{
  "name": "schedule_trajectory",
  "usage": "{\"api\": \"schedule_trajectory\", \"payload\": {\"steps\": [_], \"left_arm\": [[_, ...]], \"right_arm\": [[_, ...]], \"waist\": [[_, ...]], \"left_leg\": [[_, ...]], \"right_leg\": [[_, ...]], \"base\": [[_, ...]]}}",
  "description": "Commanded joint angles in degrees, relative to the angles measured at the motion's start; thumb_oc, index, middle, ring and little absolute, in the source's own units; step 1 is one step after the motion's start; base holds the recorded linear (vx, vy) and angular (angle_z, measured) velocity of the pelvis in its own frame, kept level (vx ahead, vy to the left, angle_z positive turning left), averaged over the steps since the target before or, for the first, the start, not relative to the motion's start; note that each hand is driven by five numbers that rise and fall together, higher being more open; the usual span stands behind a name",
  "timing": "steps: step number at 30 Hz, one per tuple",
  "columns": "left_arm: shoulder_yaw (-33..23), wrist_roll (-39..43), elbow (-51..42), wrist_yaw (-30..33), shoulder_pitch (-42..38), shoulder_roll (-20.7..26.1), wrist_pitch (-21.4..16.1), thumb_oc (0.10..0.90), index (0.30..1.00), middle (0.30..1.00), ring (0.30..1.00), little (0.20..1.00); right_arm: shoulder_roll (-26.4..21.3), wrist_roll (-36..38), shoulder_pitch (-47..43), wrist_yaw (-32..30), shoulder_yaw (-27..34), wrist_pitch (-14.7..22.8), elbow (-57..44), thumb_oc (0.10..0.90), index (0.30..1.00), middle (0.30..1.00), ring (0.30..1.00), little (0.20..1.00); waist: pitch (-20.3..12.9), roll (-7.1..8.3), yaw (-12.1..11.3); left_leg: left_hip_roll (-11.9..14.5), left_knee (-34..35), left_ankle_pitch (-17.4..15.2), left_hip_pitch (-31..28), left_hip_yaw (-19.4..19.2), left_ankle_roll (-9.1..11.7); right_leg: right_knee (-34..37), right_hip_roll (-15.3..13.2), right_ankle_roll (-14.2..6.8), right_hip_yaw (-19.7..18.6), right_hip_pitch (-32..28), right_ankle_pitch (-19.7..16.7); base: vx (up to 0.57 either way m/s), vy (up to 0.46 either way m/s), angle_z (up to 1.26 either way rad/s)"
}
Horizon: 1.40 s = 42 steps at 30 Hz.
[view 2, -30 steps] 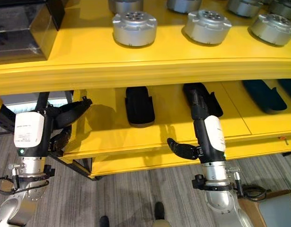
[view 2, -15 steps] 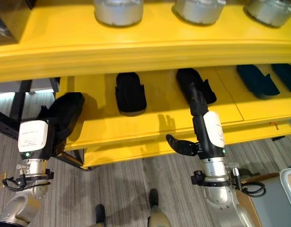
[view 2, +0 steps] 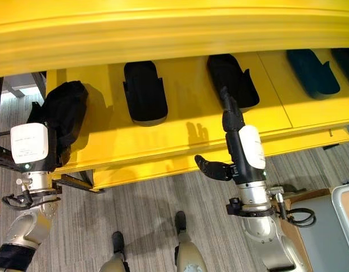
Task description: Move parts from the plastic box to the shelf.
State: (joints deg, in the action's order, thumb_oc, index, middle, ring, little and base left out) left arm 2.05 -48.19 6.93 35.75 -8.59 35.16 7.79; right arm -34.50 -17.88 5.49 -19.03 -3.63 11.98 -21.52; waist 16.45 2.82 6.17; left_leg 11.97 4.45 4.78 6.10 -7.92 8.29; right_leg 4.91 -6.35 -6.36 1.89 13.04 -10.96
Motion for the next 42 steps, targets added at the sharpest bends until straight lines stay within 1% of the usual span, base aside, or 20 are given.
{"api": "schedule_trajectory", "payload": {"steps": [1,7,10,16,17,18,19,20,21,23,24,28,34,38,42], "left_arm": [[-0.9,-0.9,3.3,-0.1,-2.7,2.9,1.8,0.4,0.3,0.3,0.3,0.3],[-0.2,-0.6,6.4,0.3,-5.7,3.5,3.0,0.4,0.3,0.3,0.3,0.3],[0.5,0.3,9.8,0.5,-8.3,4.1,3.9,0.4,0.3,0.3,0.3,0.3],[1.6,1.5,12.6,1.0,-10.8,4.8,4.0,0.4,0.3,0.3,0.3,0.3],[2.0,1.7,13.1,1.0,-11.3,4.8,4.0,0.42,0.327,0.327,0.327,0.327],[2.2,1.7,13.3,1.0,-11.5,4.8,3.9,0.539,0.495,0.495,0.495,0.495],[2.3,1.7,13.1,1.0,-11.6,4.9,3.9,0.647,0.646,0.646,0.646,0.646],[2.4,1.7,13.1,0.9,-11.6,4.8,3.9,0.847,0.926,0.926,0.926,0.926],[2.5,1.7,13.0,0.8,-11.6,4.8,3.8,0.9,1.0,1.0,1.0,1.0],[2.5,2.1,12.5,0.5,-11.5,4.6,3.3,0.9,1.0,1.0,1.0,1.0],[2.2,2.8,11.0,0.2,-11.0,4.5,2.3,0.9,1.0,1.0,1.0,1.0],[1.6,2.4,8.6,-0.6,-8.9,5.2,1.1,0.9,1.0,1.0,1.0,1.0],[0.7,2.2,7.7,-2.2,-6.3,5.9,0.5,0.9,1.0,1.0,1.0,1.0],[-0.8,1.1,5.3,-4.0,-2.7,7.6,-1.2,0.9,1.0,1.0,1.0,1.0],[-1.9,0.5,4.2,-5.1,-0.9,8.7,-1.6,0.9,1.0,1.0,1.0,1.0]], "right_arm": [[-1.8,1.1,-4.8,-1.9,2.4,3.7,-6.0,0.9,1.0,1.0,1.0,1.0],[-2.2,1.6,-4.7,-1.6,2.2,3.8,-6.6,0.9,1.0,1.0,1.0,1.0],[-2.6,2.2,-4.8,-1.3,1.9,4.3,-7.0,0.9,1.0,1.0,1.0,1.0],[-3.0,2.5,-5.1,-1.4,1.4,4.6,-7.2,0.9,1.0,1.0,1.0,1.0],[-3.1,2.7,-5.0,-1.3,1.3,4.7,-7.3,0.9,1.0,1.0,1.0,1.0],[-3.1,2.7,-5.0,-1.3,1.3,4.7,-7.4,0.9,1.0,1.0,1.0,1.0],[-3.2,2.8,-4.9,-1.4,1.3,4.8,-7.4,0.9,1.0,1.0,1.0,1.0],[-3.1,2.8,-4.8,-1.4,1.3,4.8,-7.4,0.9,1.0,1.0,1.0,1.0],[-3.1,2.8,-4.7,-1.4,1.5,4.8,-7.5,0.9,1.0,1.0,1.0,1.0],[-3.2,2.8,-4.6,-1.4,1.7,4.8,-7.5,0.9,1.0,1.0,1.0,1.0],[-3.3,2.8,-4.4,-1.4,2.0,4.6,-7.5,0.9,1.0,1.0,1.0,1.0],[-3.0,3.2,-4.0,-1.1,2.7,4.6,-7.5,0.9,1.0,1.0,1.0,1.0],[-2.7,3.6,-3.9,-0.6,3.3,4.4,-7.0,0.9,1.0,1.0,1.0,1.0],[-2.6,4.0,-3.6,0.3,4.2,4.3,-6.9,0.9,1.0,1.0,1.0,1.0],[-2.5,4.1,-3.3,0.7,4.6,4.1,-6.6,0.9,1.0,1.0,1.0,1.0]], "waist": [[-1.7,1.55,1.1],[-1.3,1.85,1.6],[-1.2,2.15,2.1],[-0.7,2.52,2.5],[-0.6,2.62,2.6],[-0.6,2.71,2.7],[-0.6,2.78,2.7],[-0.6,2.84,2.7],[-0.6,2.88,2.7],[-0.6,2.92,2.7],[-0.6,2.91,2.6],[-0.9,2.74,2.5],[-1.4,2.26,2.3],[-2.3,1.59,2.0],[-3.0,1.07,1.7]], "left_leg": [[1.3,-2.1,0.7,1.0,-0.9,-0.8],[1.5,-2.5,0.5,1.5,-1.3,-0.7],[1.5,-2.9,0.2,1.9,-1.7,-0.7],[1.5,-3.5,-0.1,2.3,-1.9,-0.7],[1.6,-3.7,-0.2,2.3,-1.9,-0.8],[1.6,-3.8,-0.2,2.4,-2.0,-0.8],[1.6,-4.0,-0.3,2.5,-2.0,-0.8],[1.6,-4.1,-0.4,2.5,-2.0,-0.8],[1.6,-4.2,-0.5,2.5,-2.0,-0.8],[1.6,-4.4,-0.6,2.5,-2.0,-0.8],[1.5,-4.5,-0.7,2.6,-2.0,-0.8],[1.6,-4.5,-0.9,2.3,-1.9,-0.8],[1.6,-4.3,-1.0,1.6,-2.0,-0.7],[1.4,-3.7,-1.1,0.7,-2.0,-0.7],[1.3,-3.3,-1.2,-0.1,-2.0,-0.8]], "right_leg": [[-8.4,-0.5,-0.8,0.2,0.5,8.7],[-8.7,-0.4,-0.9,-0.2,1.3,8.6],[-8.9,-0.3,-0.9,-0.6,2.1,8.5],[-9.1,-0.4,-1.0,-0.9,2.6,8.4],[-9.2,-0.4,-1.0,-1.0,2.7,8.4],[-9.1,-0.3,-1.0,-1.0,2.7,8.3],[-9.1,-0.3,-1.0,-1.1,2.7,8.3],[-9.1,-0.3,-1.0,-1.1,2.7,8.3],[-9.1,-0.3,-1.0,-1.2,2.7,8.3],[-9.1,-0.3,-1.0,-1.1,2.6,8.4],[-9.1,-0.3,-1.0,-1.2,2.4,8.4],[-8.9,-0.4,-1.0,-1.1,2.0,8.5],[-8.8,-0.5,-1.0,-1.1,1.2,8.6],[-8.2,-0.6,-1.1,-1.0,0.3,8.7],[-8.0,-0.9,-1.2,-1.0,-0.5,8.9]], "base": [[0.0,0.0,0.0],[0.0,0.0,0.0],[0.0,0.013,-0.07],[0.0,0.006,-0.06],[0.0,0.0,0.0],[0.0,0.0,0.0],[0.0,0.0,0.0],[0.0,0.0,0.0],[0.0,0.0,0.0],[0.0,0.0,0.0],[0.0,0.0,0.0],[0.0,0.0,0.0],[0.0,0.0,0.0],[0.0,0.0,0.0],[0.0,0.0,0.0]]}}
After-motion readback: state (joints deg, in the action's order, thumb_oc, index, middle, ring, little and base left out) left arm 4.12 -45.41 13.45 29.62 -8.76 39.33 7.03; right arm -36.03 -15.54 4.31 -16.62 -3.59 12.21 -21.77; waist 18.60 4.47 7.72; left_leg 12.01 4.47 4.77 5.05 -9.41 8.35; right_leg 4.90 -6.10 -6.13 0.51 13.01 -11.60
